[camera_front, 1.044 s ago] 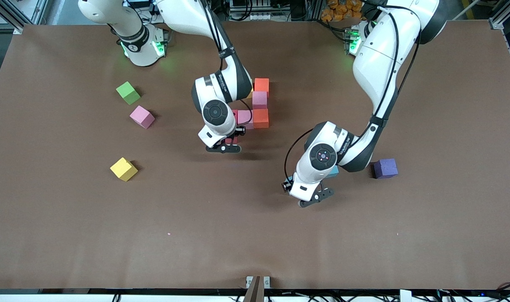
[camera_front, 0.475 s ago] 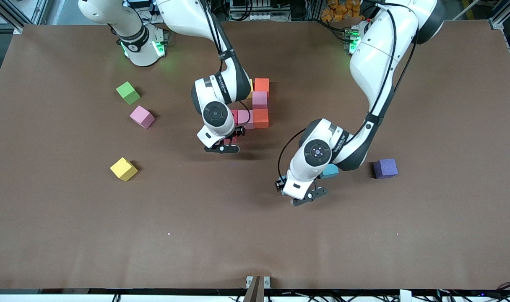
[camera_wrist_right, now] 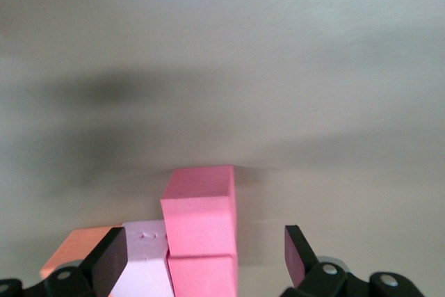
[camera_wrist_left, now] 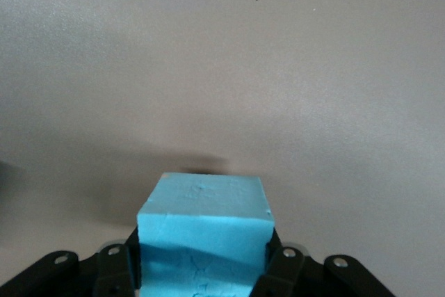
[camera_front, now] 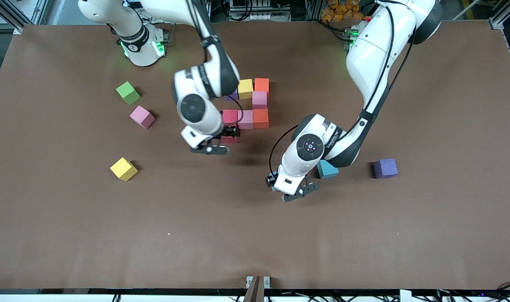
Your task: Form number 2 with 11 blocks
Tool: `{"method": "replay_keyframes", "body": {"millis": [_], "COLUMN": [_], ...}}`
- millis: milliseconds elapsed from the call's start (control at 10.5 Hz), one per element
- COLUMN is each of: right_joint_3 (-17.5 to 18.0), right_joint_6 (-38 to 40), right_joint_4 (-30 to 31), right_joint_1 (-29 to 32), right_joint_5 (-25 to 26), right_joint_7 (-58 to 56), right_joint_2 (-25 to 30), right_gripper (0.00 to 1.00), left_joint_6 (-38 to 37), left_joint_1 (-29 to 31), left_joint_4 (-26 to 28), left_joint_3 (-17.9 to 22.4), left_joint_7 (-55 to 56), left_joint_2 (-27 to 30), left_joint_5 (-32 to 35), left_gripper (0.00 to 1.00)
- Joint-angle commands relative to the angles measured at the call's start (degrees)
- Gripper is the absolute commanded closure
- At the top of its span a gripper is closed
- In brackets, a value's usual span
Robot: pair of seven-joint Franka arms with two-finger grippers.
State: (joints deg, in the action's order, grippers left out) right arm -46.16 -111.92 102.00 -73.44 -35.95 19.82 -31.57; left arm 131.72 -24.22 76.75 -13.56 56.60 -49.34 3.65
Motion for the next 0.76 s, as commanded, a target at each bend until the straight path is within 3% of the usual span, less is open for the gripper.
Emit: {"method": "replay_keyframes", "body": {"millis": [0,95,380,664], "right_joint_3": [-5.58,-7.18,-7.11,-6.84], "right_joint_6": [1.96,2.4,1.79,0.83], "right_joint_4": [1.54,1.54,-0.91,-1.8], "right_joint_1": [0.31,2.92,16.7,23.94], "right_joint_5": [0.71,0.71,0.71,0.71], "right_joint_7": [-4.4,-8.0,-14.72,-11.75], "right_joint_2": [1.78,1.43,0.29,-1.47], "right_gripper": [0.0,0.0,0.0,0.0], "left_joint_6": [-0.77,-0.85,-1.81,-8.75], "left_joint_1": [-0.91,-1.87,-5.73,-13.9], "left_joint_4": [0.15,-0.63,-3.35,-12.12], "left_joint_3": [-0.76,-0.68,-0.24,4.67], "left_joint_7": [1.58,1.49,1.67,2.02], "left_joint_2": [0.83,0.83,0.48,-1.36], "left_joint_5": [-0.75,-0.75,-0.75,-1.62], "left_gripper": [1.0,1.0,1.0,1.0]}}
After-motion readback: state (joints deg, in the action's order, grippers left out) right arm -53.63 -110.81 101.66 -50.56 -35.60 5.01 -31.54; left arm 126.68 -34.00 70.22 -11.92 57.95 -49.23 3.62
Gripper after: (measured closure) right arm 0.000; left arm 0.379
